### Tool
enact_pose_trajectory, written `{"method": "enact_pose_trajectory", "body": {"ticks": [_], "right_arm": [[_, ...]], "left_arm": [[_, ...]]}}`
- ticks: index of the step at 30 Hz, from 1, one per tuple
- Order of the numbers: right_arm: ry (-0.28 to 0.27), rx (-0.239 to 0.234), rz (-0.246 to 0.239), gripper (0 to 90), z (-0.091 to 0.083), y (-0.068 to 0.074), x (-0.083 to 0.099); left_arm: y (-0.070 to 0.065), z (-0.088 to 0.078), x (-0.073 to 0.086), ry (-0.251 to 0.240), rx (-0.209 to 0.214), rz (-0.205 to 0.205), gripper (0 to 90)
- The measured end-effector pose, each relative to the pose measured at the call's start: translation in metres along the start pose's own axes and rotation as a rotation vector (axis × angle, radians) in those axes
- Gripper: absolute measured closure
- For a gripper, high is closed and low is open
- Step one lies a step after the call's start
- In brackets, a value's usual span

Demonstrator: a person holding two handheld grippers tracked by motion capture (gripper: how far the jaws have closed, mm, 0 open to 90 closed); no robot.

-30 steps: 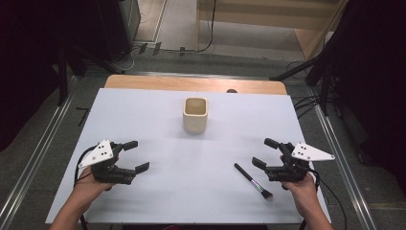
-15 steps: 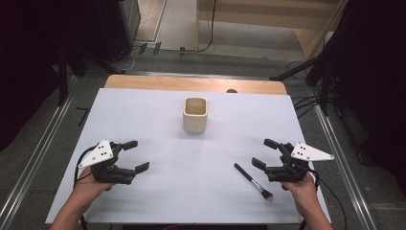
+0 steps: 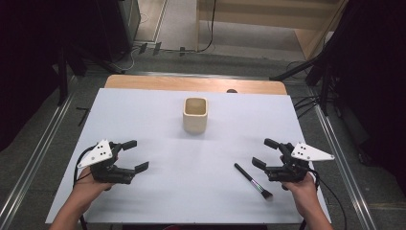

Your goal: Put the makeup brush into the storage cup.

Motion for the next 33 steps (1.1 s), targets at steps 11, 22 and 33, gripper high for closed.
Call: {"method": "enact_pose_trajectory", "body": {"ticks": [11,22,33], "right_arm": [[0.003,0.006,0.000,13.7,0.000,0.001,0.000],[0.028,0.025,-0.003,13.7,0.002,0.001,-0.002],[0.141,0.031,-0.034,13.7,0.012,0.008,-0.002]], "left_arm": [[0.000,0.001,0.000,0.004,0.000,-0.003,14.4],[-0.001,0.001,-0.001,0.005,0.000,0.000,14.4],[-0.002,0.002,-0.001,0.010,0.004,-0.002,14.4]]}}
Point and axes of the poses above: each handheld gripper's, and its own axes: z roughly forward along the jaws, x roughly out of its underside, y roughly to its left, the point moved 2 cm from there along z, roughly forward along the jaws, and after that the axes turned 3 degrees about y, right-handed, at the moved point
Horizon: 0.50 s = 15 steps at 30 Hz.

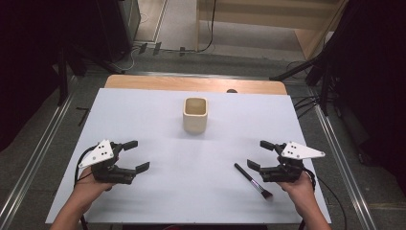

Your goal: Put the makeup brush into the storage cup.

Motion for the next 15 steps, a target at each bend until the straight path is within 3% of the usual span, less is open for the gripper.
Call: {"method": "enact_pose_trajectory", "body": {"ticks": [10,12,15], "right_arm": [[0.040,0.014,-0.018,13.6,0.008,0.007,-0.007],[0.073,0.038,-0.034,13.8,0.010,0.009,-0.008],[0.122,0.054,-0.017,14.1,0.013,0.010,-0.010]], "left_arm": [[-0.002,0.001,0.000,0.009,0.003,0.006,14.4],[-0.003,0.002,0.000,0.010,0.005,0.007,14.4],[-0.002,0.002,0.000,0.006,0.006,0.003,14.4]]}}
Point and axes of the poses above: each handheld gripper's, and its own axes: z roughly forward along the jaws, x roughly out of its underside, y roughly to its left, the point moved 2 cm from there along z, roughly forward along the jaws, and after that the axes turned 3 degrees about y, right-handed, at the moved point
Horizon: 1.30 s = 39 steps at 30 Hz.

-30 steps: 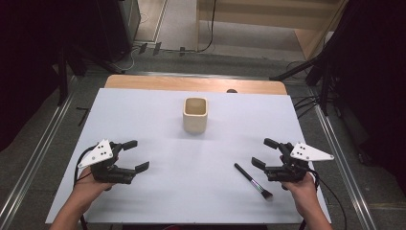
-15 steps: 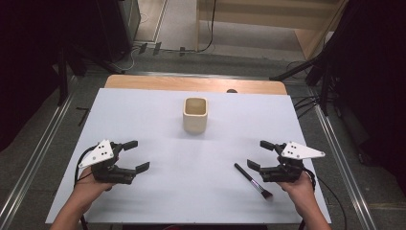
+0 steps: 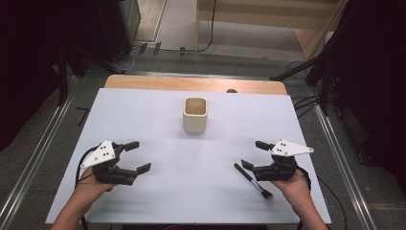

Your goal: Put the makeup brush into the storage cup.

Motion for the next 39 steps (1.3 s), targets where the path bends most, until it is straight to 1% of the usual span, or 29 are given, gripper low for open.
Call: {"method": "enact_pose_trajectory", "body": {"ticks": [1,3,4,5,6,7,8,10,12,14,15,16,17,18,20,21,22,23,24,25,26,27,28,29,30,31,34,37,39], "right_arm": [[0.018,0.003,-0.001,14.0,0.001,0.001,-0.001],[0.027,0.002,-0.005,14.0,0.003,0.001,-0.001],[0.046,-0.007,-0.003,14.0,0.006,0.004,-0.003],[0.048,-0.010,-0.005,14.0,0.007,0.004,-0.004],[0.064,-0.014,-0.003,14.0,0.008,0.005,-0.005],[0.064,-0.014,-0.003,14.0,0.008,0.005,-0.005],[0.084,-0.005,-0.011,14.1,0.009,0.005,-0.006],[0.150,0.024,-0.028,14.1,0.011,0.005,-0.008],[0.194,0.030,-0.033,14.2,0.012,0.005,-0.011],[0.219,0.019,-0.020,14.3,0.012,0.005,-0.013],[0.241,0.011,-0.013,14.5,0.012,0.005,-0.014],[0.296,0.001,-0.014,14.4,0.013,0.005,-0.015],[0.325,-0.004,-0.021,14.4,0.014,0.005,-0.015],[0.325,-0.004,-0.021,14.4,0.014,0.005,-0.015],[0.374,-0.002,-0.041,14.3,0.015,0.004,-0.015],[0.417,0.005,-0.047,14.3,0.015,0.005,-0.016],[0.434,0.005,-0.055,14.3,0.015,0.005,-0.017],[0.454,-0.001,-0.049,14.3,0.015,0.005,-0.018],[0.454,-0.001,-0.049,14.3,0.015,0.005,-0.018],[0.472,-0.003,-0.055,14.3,0.015,0.005,-0.018],[0.497,-0.001,-0.045,14.3,0.016,0.006,-0.019],[0.509,-0.003,-0.063,14.3,0.017,0.006,-0.019],[0.530,-0.005,-0.067,14.3,0.017,0.006,-0.019],[0.545,-0.003,-0.063,14.4,0.017,0.006,-0.019],[0.576,-0.004,-0.060,14.4,0.018,0.007,-0.019],[0.576,-0.004,-0.060,14.4,0.018,0.007,-0.019],[0.624,-0.002,-0.045,14.4,0.018,0.007,-0.018],[0.647,0.008,-0.052,14.6,0.017,0.008,-0.020],[0.673,0.008,-0.051,14.4,0.016,0.008,-0.020]], "left_arm": [[0.000,0.000,0.000,0.000,-0.001,0.000,14.4],[0.000,0.000,0.000,-0.002,0.000,-0.002,14.4],[0.000,0.000,0.000,-0.001,0.001,-0.002,14.4],[0.000,0.000,0.000,-0.002,0.000,0.000,14.4],[0.000,0.000,0.000,0.000,0.000,0.000,14.4],[0.000,0.000,0.000,0.000,0.000,0.000,14.4],[0.000,0.000,0.000,0.000,0.000,0.002,14.4],[0.000,0.000,0.000,-0.001,0.001,0.001,14.4],[0.000,0.000,0.000,-0.001,-0.001,0.001,14.4],[0.000,0.000,0.000,-0.002,0.000,-0.001,14.4],[0.000,0.000,0.000,-0.001,0.001,0.000,14.4],[0.000,0.000,0.000,-0.002,0.001,0.001,14.4],[0.000,0.000,0.000,-0.002,0.001,0.002,14.4],[0.000,0.000,-0.001,-0.002,0.000,0.003,14.4],[0.000,0.000,-0.001,-0.001,0.000,0.001,14.4],[0.000,0.000,0.000,-0.003,0.000,0.000,14.4],[0.000,0.000,0.000,-0.003,0.001,-0.002,14.4],[0.000,0.000,0.000,-0.003,0.000,-0.002,14.4],[0.000,0.000,0.000,-0.003,0.001,-0.003,14.4],[0.000,0.000,0.000,-0.002,0.000,-0.002,14.4],[0.000,0.000,0.000,-0.002,0.000,-0.003,14.4],[0.000,0.000,0.000,-0.001,0.000,-0.002,14.4],[0.000,0.000,0.000,-0.001,0.001,-0.003,14.4],[0.000,0.000,0.000,-0.002,0.001,-0.004,14.4],[0.001,0.000,0.000,-0.001,0.001,-0.003,14.4],[0.001,0.000,0.000,0.001,0.000,-0.004,14.4],[0.001,0.000,0.000,0.004,0.000,-0.005,14.4],[0.000,0.001,0.000,0.004,0.003,0.000,14.4],[0.000,0.001,0.000,0.004,0.009,0.003,14.4]]}}
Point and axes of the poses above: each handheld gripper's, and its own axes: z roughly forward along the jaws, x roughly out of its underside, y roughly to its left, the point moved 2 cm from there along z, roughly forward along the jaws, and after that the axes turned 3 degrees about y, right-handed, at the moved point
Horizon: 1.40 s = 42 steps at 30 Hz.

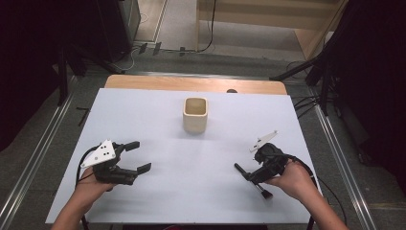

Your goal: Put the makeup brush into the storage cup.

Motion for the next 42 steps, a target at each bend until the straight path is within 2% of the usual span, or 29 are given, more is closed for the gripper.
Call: {"method": "enact_pose_trajectory", "body": {"ticks": [6,11,14,24,42], "right_arm": [[0.094,0.011,0.010,14.3,-0.001,-0.001,0.003],[0.141,0.008,0.021,14.3,0.001,0.000,0.005],[0.148,0.016,0.020,14.3,0.002,0.000,0.006],[0.202,-0.008,0.035,14.3,0.010,0.003,0.013],[0.241,0.003,0.039,15.5,0.029,0.006,0.022]], "left_arm": [[0.000,0.000,0.001,0.007,-0.002,-0.007,14.4],[0.000,0.000,0.001,0.005,-0.003,-0.010,14.4],[0.001,0.000,0.001,0.009,-0.005,-0.007,14.4],[0.001,0.000,0.001,0.005,-0.007,-0.013,14.4],[0.001,0.000,0.001,0.005,-0.008,-0.015,14.5]]}}
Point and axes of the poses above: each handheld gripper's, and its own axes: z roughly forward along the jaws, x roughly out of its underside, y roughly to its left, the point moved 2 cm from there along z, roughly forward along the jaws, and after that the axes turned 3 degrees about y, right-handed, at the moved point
